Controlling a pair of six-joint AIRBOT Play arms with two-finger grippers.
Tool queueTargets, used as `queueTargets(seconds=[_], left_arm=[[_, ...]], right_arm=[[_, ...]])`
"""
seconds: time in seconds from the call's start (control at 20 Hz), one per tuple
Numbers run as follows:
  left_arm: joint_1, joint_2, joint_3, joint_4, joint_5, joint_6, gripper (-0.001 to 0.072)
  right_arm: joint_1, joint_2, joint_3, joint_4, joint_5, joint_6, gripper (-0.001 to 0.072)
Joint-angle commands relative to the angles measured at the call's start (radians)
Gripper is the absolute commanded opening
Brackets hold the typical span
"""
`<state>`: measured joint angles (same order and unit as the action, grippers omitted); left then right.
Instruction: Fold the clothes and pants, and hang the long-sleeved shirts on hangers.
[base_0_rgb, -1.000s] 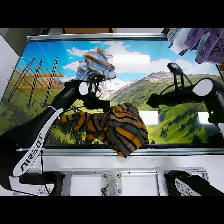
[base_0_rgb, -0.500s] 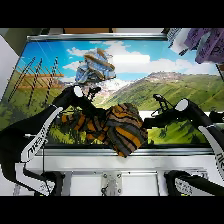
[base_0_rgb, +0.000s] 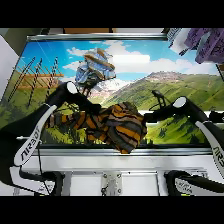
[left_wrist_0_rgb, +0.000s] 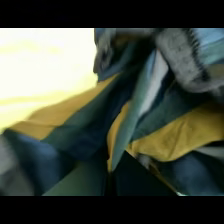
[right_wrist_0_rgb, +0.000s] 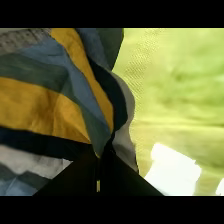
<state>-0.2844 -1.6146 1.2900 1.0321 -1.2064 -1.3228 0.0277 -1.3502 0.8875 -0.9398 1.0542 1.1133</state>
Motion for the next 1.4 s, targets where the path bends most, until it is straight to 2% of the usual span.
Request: queueTargets(seconds=[0.0,0.15,0.3,0.45,0.6,0.8,1.05,1.2,1.35], left_arm=[[0.082,0.148,0.144,0.018,-0.056,-0.037,0.0010],[0.121,0.353,0.362,0.014,-0.086,-0.100,0.0010],[0.124,0.533,0.518,0.014,-0.032,-0.129,0.0010],[0.124,0.663,0.610,0.014,0.037,-0.133,0.0010],[0.124,0.735,0.620,0.014,0.103,-0.133,0.0010],[0.124,0.693,0.564,0.014,0.095,-0.135,0.0010],[0.108,0.525,0.346,0.013,0.066,-0.178,0.0010],[0.051,0.480,0.178,0.022,0.054,-0.178,0.0010],[-0.014,0.479,-0.016,0.021,-0.031,-0.177,0.0010]], right_arm=[[-0.044,0.122,0.228,-0.108,0.183,0.000,0.0010],[-0.063,0.282,0.516,-0.123,0.317,0.001,0.0010],[-0.062,0.443,0.722,-0.123,0.261,0.043,0.0010],[-0.062,0.575,0.800,-0.123,0.146,0.090,0.0010],[-0.062,0.651,0.801,-0.123,0.079,0.203,0.0010],[-0.061,0.608,0.800,-0.124,0.118,0.329,0.0010],[-0.059,0.461,0.735,-0.227,0.185,0.330,0.0009],[-0.057,0.467,0.540,-0.335,0.209,0.331,0.0009],[-0.057,0.493,0.295,-0.336,0.252,0.332,0.0009]])
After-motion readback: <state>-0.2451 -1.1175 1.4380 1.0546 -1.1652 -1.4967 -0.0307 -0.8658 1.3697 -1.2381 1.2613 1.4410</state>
